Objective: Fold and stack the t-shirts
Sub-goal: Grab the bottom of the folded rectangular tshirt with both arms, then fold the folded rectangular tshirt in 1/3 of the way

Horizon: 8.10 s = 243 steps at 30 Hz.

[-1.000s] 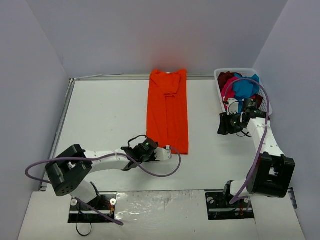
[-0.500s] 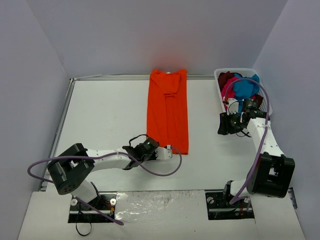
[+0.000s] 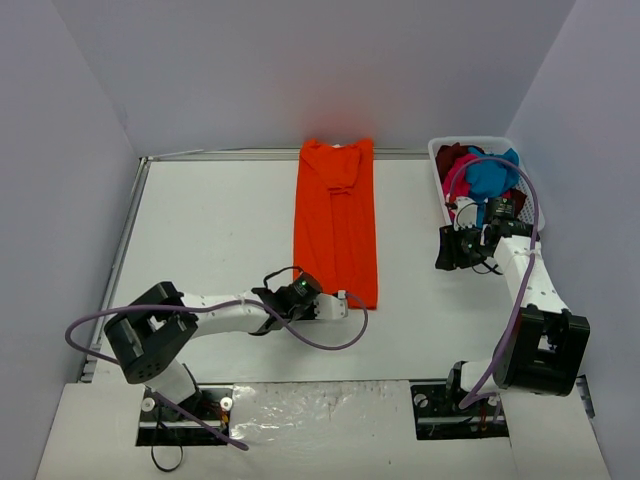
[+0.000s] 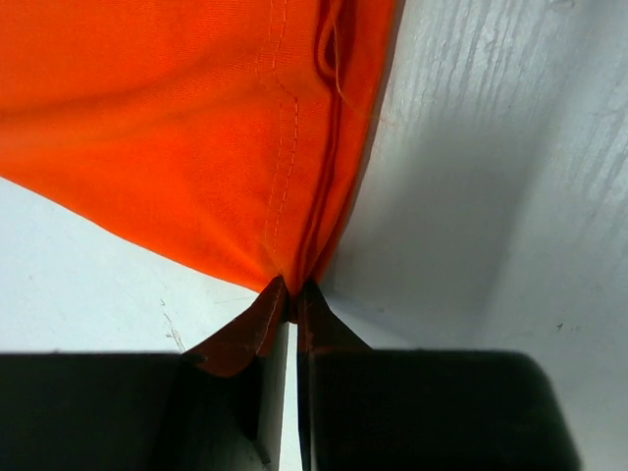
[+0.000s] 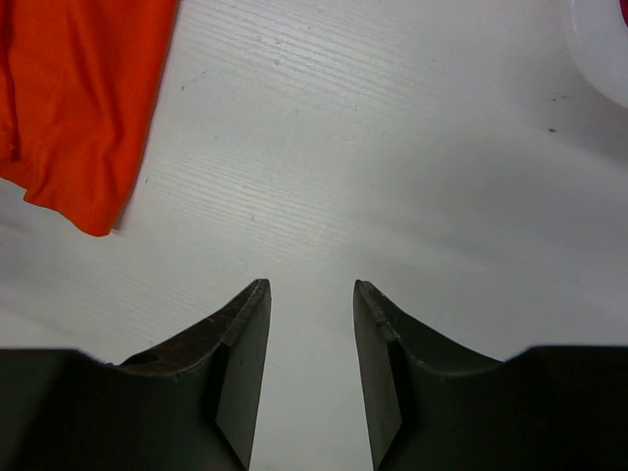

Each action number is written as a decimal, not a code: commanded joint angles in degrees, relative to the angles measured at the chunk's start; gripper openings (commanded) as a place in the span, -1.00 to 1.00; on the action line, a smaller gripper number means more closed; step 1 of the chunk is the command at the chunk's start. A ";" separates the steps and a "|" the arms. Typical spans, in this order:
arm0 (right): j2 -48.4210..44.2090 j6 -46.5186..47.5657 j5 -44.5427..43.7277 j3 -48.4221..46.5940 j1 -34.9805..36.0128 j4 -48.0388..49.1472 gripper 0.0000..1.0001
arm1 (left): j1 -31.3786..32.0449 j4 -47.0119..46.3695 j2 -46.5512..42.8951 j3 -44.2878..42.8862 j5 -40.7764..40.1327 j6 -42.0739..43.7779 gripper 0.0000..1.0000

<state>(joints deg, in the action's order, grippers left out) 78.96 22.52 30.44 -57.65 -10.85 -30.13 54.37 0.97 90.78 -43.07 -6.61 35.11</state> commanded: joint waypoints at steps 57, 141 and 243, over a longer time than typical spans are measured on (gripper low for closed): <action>-5.04 30.21 2.44 21.79 41.00 18.53 -0.41 | -21.85 33.92 12.40 -25.05 44.58 -5.41 -0.95; 6.03 31.44 0.50 15.28 43.55 13.78 -0.31 | -23.61 36.73 14.42 -25.93 47.39 -4.00 -0.95; 25.54 41.37 4.28 -29.62 27.99 -4.41 -1.00 | -34.15 59.41 23.20 -63.98 50.73 6.11 -0.95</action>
<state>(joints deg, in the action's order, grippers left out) 102.65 62.59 33.67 -84.23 17.96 -33.56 21.21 57.39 113.71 -103.79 43.44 39.31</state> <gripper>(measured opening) 0.020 0.045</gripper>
